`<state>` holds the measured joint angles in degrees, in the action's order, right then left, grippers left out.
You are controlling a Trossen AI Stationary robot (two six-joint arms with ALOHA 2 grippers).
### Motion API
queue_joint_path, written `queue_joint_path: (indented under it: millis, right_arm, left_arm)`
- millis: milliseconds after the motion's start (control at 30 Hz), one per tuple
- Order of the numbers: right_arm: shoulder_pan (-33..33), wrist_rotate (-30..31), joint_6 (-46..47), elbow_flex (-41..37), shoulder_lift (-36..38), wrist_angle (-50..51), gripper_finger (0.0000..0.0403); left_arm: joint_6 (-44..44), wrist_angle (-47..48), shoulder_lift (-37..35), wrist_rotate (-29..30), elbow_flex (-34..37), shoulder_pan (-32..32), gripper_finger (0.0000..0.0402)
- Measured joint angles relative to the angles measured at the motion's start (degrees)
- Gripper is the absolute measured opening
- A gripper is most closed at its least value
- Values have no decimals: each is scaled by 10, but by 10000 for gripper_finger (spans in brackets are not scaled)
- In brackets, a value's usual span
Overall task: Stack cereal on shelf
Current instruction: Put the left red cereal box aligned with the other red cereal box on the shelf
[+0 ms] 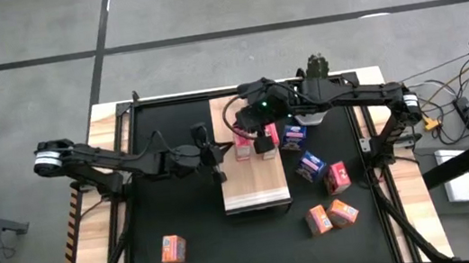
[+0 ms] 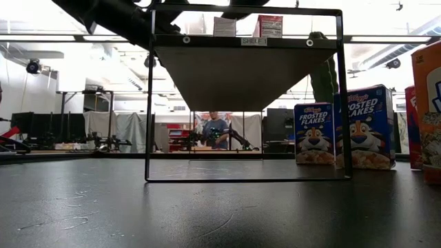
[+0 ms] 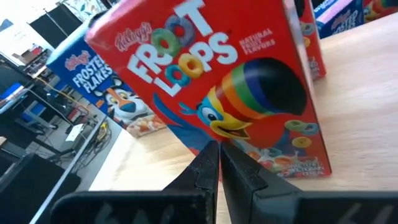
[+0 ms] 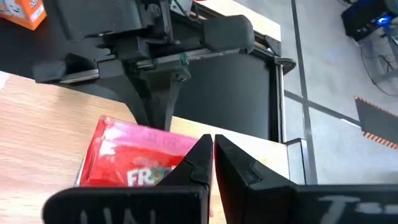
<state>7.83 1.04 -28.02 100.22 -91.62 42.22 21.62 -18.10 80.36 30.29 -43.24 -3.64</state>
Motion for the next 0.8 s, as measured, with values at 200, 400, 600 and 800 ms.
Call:
queue_joint_path:
  millis: [200, 400, 600, 800]
  right_arm:
    - [-4, 0, 3, 0, 1, 14, 9]
    - [-10, 0, 5, 0, 1, 24, 9]
    - [-23, 0, 13, 0, 1, 34, 9]
    - [-29, 2, 27, 0, 1, 45, 9]
  left_arm:
    - [-6, -6, 5, -26, 0, 0, 0]
    - [-7, -9, 7, -27, 0, 0, 0]
    - [-7, -14, 7, -27, 0, 2, 0]
    - [-8, -18, 7, -27, 0, 5, 0]
